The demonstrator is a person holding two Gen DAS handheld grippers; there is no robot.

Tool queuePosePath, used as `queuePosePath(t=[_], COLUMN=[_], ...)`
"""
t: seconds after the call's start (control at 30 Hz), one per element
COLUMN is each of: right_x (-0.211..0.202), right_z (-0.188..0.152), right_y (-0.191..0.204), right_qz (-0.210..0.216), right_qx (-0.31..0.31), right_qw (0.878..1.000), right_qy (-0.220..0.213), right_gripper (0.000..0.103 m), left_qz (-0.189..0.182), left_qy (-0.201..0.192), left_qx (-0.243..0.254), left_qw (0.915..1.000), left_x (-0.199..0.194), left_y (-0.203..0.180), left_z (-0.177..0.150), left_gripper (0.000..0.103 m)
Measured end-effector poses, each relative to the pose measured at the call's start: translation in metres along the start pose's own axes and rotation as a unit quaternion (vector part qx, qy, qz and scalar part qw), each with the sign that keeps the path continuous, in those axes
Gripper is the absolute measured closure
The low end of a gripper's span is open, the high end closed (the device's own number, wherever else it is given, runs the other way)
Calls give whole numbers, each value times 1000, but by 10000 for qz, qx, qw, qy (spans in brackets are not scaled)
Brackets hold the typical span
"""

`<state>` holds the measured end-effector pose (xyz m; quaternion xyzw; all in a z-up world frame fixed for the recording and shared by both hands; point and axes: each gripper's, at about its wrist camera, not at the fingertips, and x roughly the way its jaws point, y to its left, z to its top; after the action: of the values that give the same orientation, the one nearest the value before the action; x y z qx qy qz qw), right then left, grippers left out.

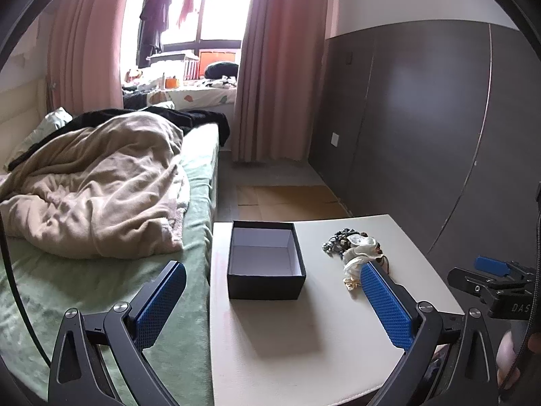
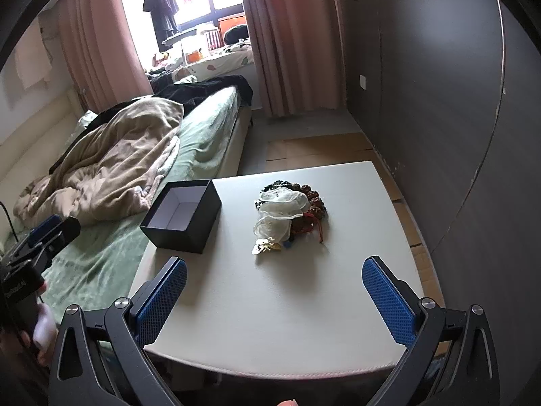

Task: Organize jewelry

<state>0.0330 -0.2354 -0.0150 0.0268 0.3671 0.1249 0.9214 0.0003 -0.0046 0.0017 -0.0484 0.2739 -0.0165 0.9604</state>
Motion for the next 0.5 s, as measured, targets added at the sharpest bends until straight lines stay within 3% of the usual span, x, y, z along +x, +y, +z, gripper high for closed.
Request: queuePosePath(t=[0.5], right_x=[-4], right_z=[1], right_y=[-7], right_qz=[-42], right_qx=[16], right_qw=[10000], right_qy=[-67], right_gripper=[0], left_qz=[-129], left_qy=[32], left_qx=[53], left_qw=[9999], left_x=[0], left_y=[-5], left_z=[-1], left_gripper=[0])
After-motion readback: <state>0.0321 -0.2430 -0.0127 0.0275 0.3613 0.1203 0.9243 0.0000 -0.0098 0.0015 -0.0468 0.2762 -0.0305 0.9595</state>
